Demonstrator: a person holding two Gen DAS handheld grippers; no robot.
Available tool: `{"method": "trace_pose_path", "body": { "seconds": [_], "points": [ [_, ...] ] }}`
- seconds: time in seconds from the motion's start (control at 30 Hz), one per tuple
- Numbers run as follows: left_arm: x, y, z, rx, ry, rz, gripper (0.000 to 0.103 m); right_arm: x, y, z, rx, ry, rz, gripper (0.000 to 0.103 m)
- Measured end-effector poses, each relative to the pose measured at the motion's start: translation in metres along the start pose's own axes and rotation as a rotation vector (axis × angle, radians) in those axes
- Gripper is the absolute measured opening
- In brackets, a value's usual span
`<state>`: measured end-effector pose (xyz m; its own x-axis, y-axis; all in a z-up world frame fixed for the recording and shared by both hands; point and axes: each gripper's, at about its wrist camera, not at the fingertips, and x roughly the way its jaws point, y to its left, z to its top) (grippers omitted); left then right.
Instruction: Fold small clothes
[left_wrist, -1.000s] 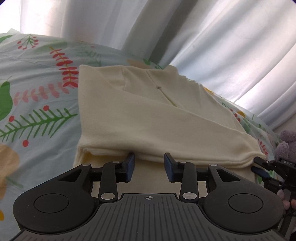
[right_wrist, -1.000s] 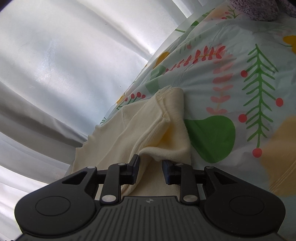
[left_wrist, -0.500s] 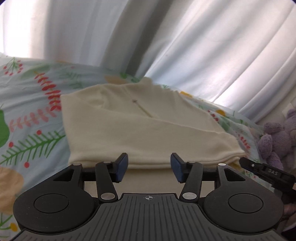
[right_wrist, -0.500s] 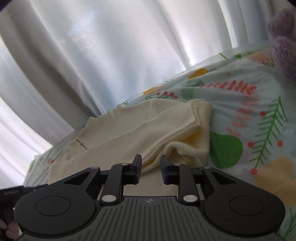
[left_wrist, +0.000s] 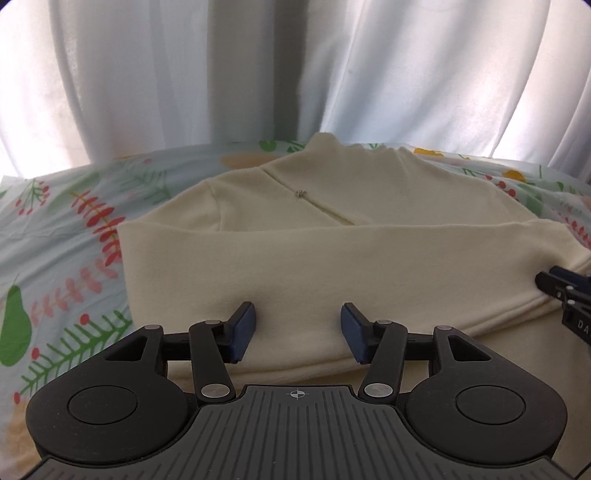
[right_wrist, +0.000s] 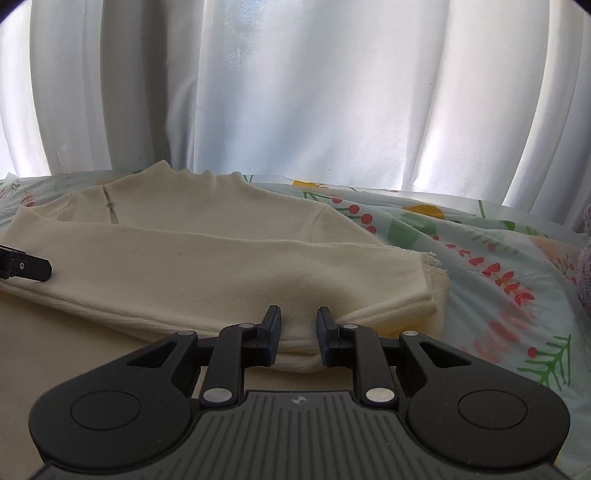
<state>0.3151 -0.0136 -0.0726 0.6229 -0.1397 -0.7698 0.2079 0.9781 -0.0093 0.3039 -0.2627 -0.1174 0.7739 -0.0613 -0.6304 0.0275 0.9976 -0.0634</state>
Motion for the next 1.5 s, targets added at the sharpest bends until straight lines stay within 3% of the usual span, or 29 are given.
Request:
{"method": "trace_pose_path", "body": {
  "seconds": [0.13, 0.33, 0.5, 0.6, 0.7, 0.93, 1.07, 1.23, 1.5],
  "points": [
    [0.000, -0.001, -0.003, 0.017, -0.021, 0.008, 0.058, 0.005, 0.000, 0.003, -0.001, -0.002, -0.022, 0.020],
    [-0.007, 0.001, -0.008, 0.016, -0.027, 0.010, 0.067, -0.006, -0.008, 0.000, 0.046, 0.001, 0.050, 0.026],
    [-0.028, 0.007, -0.018, -0.006, 0.000, 0.013, 0.069, -0.042, -0.011, -0.013, 0.092, 0.055, 0.122, 0.052],
    [-0.065, 0.014, -0.037, -0.026, 0.008, 0.027, 0.067, -0.083, -0.008, -0.036, 0.043, 0.121, 0.191, 0.052],
    [-0.113, 0.027, -0.072, -0.077, 0.001, -0.005, 0.072, -0.137, -0.016, -0.073, 0.040, 0.192, 0.257, 0.052],
    [-0.170, 0.048, -0.145, -0.134, 0.161, 0.053, 0.073, -0.216, -0.052, -0.149, 0.261, 0.374, 0.300, 0.052],
    [-0.183, 0.059, -0.162, -0.209, 0.206, 0.024, 0.072, -0.227, -0.059, -0.166, 0.332, 0.405, 0.365, 0.051],
    [-0.193, 0.066, -0.175, -0.253, 0.250, 0.010, 0.067, -0.223, -0.064, -0.173, 0.376, 0.417, 0.393, 0.042],
    [-0.194, 0.066, -0.202, -0.292, 0.366, -0.108, 0.047, -0.222, -0.071, -0.175, 0.409, 0.420, 0.444, 0.039]
  ]
}}
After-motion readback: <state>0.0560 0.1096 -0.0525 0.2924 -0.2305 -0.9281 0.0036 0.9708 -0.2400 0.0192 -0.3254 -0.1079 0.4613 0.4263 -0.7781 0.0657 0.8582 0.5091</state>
